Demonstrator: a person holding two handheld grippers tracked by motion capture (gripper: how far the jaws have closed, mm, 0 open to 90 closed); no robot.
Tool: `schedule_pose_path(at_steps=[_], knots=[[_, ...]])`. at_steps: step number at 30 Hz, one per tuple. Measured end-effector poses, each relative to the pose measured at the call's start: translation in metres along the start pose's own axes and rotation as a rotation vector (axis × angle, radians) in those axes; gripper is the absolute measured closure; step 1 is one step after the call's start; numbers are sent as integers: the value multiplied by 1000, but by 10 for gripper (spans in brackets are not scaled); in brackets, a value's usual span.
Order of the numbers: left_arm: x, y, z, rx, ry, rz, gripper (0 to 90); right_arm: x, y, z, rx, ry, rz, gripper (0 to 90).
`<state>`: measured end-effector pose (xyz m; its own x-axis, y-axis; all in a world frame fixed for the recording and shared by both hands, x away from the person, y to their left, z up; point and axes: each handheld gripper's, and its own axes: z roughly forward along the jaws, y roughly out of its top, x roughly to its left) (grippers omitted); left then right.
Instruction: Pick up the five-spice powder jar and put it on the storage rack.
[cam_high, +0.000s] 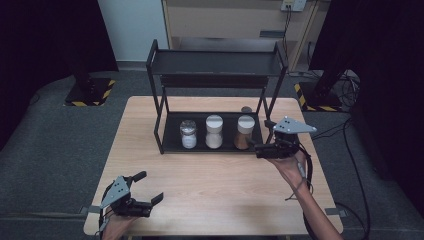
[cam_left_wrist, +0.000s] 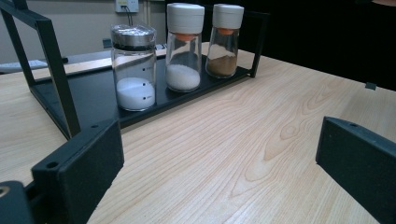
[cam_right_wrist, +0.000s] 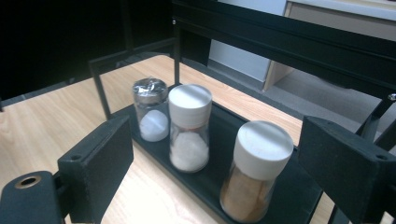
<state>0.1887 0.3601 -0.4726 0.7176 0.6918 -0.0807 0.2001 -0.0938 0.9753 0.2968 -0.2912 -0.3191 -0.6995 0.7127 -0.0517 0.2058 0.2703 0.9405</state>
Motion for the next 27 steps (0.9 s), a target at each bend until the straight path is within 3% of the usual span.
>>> schedule_pose_path(at_steps=[21, 27], knots=[[-1, 0, -1, -4, -3, 6, 1, 19, -45, -42, -6, 23, 6, 108], [-1, -1, -2, -9, -1, 3, 1, 23, -67, -53, -3, 7, 37, 107]])
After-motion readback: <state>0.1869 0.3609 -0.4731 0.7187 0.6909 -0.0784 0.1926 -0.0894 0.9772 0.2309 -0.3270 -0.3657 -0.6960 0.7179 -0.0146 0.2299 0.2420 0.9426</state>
